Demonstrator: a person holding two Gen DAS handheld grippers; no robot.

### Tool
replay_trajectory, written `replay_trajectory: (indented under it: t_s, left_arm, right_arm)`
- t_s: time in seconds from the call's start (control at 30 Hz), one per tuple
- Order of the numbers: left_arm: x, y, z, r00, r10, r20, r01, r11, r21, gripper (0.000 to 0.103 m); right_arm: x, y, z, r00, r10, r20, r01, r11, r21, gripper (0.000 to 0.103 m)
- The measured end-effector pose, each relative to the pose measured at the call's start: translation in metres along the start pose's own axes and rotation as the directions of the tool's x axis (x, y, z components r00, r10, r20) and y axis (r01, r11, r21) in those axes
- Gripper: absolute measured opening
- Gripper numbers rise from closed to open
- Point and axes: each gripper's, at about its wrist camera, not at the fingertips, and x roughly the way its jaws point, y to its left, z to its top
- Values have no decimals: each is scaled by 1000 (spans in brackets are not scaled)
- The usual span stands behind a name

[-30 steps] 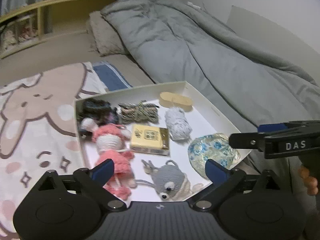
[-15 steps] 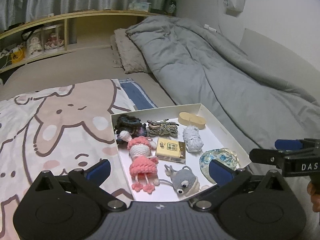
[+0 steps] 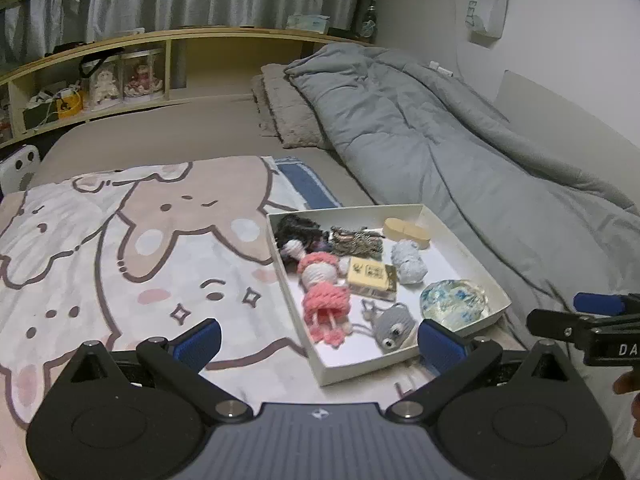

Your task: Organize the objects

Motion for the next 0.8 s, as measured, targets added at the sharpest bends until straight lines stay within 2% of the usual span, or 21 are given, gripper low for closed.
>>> replay_trajectory:
  t_s: [0.23, 0.53, 0.8]
  left_arm:
    - [-5, 7, -14, 999, 45, 2, -45, 998, 34, 103]
    - [-6, 12, -26, 999, 49, -17, -48, 998, 42, 103]
    - [-3, 13, -30, 995, 99, -9, -99, 993, 59, 103]
  right_arm:
    - [-4, 14, -14, 999, -36, -1, 36, 999, -15, 103]
    - [2, 29, -32, 993, -111, 32, 112, 992, -49, 103]
    - [-2, 25, -33, 994, -98, 52, 99, 995, -13, 103]
